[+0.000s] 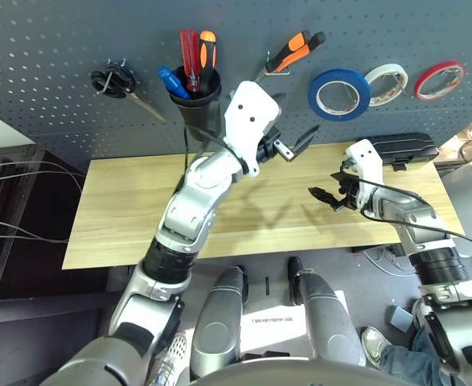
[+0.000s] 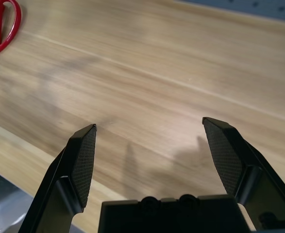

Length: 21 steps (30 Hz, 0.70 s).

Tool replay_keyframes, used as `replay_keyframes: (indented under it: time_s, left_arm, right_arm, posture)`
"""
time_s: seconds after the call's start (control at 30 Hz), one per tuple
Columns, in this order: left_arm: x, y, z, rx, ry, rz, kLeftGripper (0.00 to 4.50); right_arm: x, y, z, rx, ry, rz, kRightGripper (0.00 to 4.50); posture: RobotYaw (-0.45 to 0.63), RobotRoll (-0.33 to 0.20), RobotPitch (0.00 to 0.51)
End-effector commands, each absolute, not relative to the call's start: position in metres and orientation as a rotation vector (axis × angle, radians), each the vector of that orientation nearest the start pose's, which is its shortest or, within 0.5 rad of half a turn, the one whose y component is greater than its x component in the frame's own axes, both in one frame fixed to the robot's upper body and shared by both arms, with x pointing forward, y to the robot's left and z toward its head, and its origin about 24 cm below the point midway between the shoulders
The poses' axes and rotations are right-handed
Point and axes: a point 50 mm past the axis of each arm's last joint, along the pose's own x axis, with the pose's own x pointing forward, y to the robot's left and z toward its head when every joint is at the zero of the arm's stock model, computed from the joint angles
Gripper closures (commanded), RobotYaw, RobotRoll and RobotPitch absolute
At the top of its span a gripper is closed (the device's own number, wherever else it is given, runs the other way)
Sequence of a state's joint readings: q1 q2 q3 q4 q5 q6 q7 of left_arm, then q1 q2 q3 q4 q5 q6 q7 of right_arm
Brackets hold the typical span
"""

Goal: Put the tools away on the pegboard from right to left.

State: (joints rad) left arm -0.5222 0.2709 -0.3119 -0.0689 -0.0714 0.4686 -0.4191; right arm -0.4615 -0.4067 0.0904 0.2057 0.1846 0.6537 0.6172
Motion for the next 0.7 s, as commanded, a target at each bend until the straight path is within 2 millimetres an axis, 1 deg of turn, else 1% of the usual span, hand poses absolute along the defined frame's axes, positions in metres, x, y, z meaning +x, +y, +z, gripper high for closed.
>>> replay_keyframes:
  time_s: [0.03, 0.13, 0.2, 0.23, 0.3, 0.33, 0.43, 0.57, 0.7]
  left_arm:
    - [0.313, 0.088, 0.095, 0.394, 0.197, -0.721, 0.04]
    - [0.321, 0.112, 0.073, 0.348, 0.316, -0.576, 0.04]
    - [0.325, 0.123, 0.067, 0.342, 0.348, -0.506, 0.04]
    - [0.329, 0.133, 0.065, 0.338, 0.362, -0.451, 0.04]
    - [0.333, 0.147, 0.063, 0.330, 0.373, -0.384, 0.04]
    - [0.336, 0.156, 0.059, 0.313, 0.403, -0.343, 0.04]
    - [0.338, 0.172, 0.049, 0.267, 0.457, -0.258, 0.04]
    - [0.343, 0.192, 0.041, 0.210, 0.514, -0.124, 0.04]
    - [0.347, 0.206, 0.034, 0.174, 0.566, -0.039, 0.04]
  right_arm:
    - [0.317, -0.169, 0.075, -0.104, 0.501, 0.634, 0.00]
    - [0.317, -0.160, 0.079, -0.095, 0.485, 0.673, 0.00]
    - [0.317, -0.155, 0.083, -0.092, 0.470, 0.696, 0.00]
    - [0.317, -0.151, 0.084, -0.094, 0.463, 0.713, 0.00]
    - [0.318, -0.144, 0.087, -0.089, 0.455, 0.736, 0.00]
    - [0.319, -0.139, 0.088, -0.085, 0.454, 0.755, 0.00]
    - [0.320, -0.130, 0.088, -0.081, 0.453, 0.780, 0.00]
    - [0.322, -0.118, 0.087, -0.107, 0.457, 0.804, 0.00]
    - [0.326, -0.106, 0.089, -0.102, 0.444, 0.814, 0.00]
  posture:
    - [0.14, 0.000, 0.291]
    - [0.14, 0.000, 0.288]
    - [0.14, 0.000, 0.287]
    - [0.15, 0.000, 0.285]
    - [0.15, 0.000, 0.285]
    - [0.15, 0.000, 0.285]
    - [0.15, 0.000, 0.285]
    - [0.16, 0.000, 0.288]
    - [0.17, 0.000, 0.292]
